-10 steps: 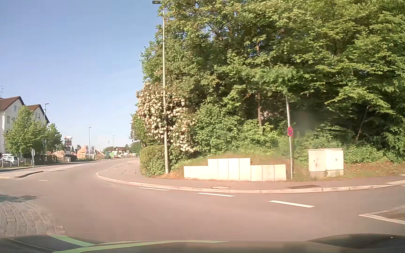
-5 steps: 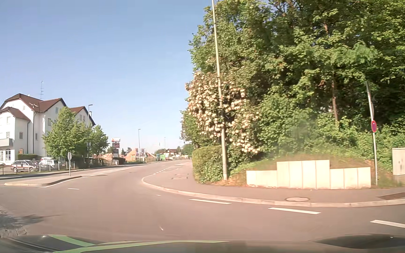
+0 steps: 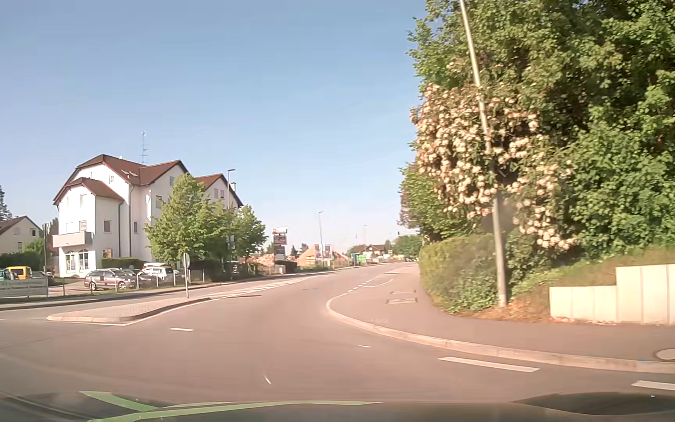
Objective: Follow the waypoints while adhering to traffic rules and regulations
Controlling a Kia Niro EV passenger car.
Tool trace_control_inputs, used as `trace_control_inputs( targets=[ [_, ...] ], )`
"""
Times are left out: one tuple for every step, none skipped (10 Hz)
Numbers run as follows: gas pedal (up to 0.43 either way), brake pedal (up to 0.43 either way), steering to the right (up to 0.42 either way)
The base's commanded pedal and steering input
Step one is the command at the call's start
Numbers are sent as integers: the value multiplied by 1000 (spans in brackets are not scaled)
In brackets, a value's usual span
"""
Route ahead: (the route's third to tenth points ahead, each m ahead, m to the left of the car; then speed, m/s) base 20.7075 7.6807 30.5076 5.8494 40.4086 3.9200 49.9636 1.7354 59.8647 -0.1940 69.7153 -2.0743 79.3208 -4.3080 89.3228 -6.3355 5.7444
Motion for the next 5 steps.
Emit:
trace_control_inputs(
  targets=[
    [177,0,-236],
    [177,0,-202],
    [177,0,-167],
    [177,0,-147],
    [177,0,-139]
  ],
)
